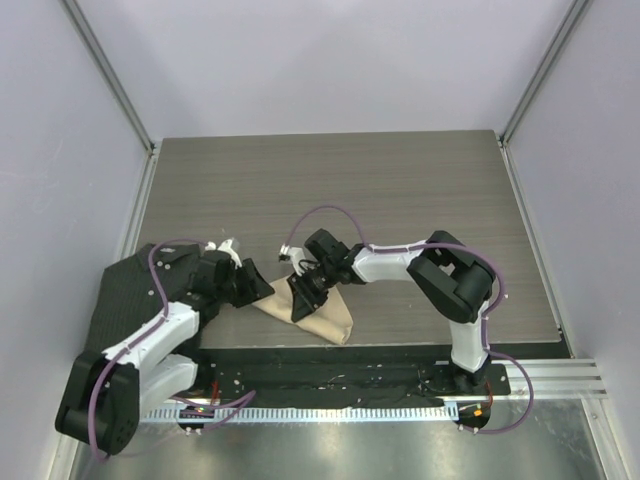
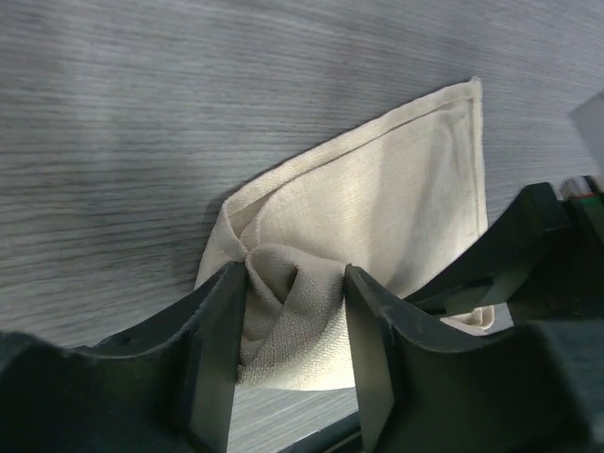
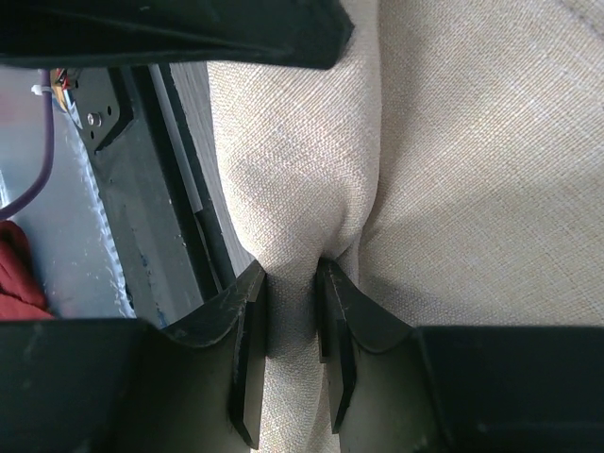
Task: Fold the napkin, place the utensils inside, and roll it up
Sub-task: Roll the napkin with the utensil
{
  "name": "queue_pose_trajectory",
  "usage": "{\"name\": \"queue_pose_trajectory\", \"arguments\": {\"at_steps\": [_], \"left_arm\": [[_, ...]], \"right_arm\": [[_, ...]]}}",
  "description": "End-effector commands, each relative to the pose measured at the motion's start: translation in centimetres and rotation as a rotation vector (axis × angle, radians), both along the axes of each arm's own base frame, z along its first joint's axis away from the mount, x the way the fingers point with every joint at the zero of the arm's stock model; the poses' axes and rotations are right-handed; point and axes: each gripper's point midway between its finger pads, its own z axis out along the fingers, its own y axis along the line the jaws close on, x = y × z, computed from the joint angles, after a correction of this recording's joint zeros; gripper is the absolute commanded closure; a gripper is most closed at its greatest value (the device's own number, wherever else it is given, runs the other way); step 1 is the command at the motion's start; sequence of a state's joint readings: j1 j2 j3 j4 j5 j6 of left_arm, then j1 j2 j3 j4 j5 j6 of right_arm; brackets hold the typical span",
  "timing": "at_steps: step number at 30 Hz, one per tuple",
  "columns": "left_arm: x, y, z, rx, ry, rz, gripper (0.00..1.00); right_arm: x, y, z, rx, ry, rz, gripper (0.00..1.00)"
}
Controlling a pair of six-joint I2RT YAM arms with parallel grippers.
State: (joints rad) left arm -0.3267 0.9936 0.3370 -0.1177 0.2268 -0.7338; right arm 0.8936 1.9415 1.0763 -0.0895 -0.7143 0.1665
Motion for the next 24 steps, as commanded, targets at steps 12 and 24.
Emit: {"name": "queue_pose_trajectory", "arguments": {"at_steps": [12, 24], "left_arm": [[0.1, 0.2, -1.3, 0.032, 0.071, 0.011, 1.0], [0.2, 0.2, -2.5, 0.077, 0.159, -0.01, 1.0]], "right_arm": [[3.2, -1.2, 5.2, -0.076, -0.178, -0.104, 0.46], [3.5, -0.6, 7.5, -0.187, -0.771, -0.165, 0.3]]}}
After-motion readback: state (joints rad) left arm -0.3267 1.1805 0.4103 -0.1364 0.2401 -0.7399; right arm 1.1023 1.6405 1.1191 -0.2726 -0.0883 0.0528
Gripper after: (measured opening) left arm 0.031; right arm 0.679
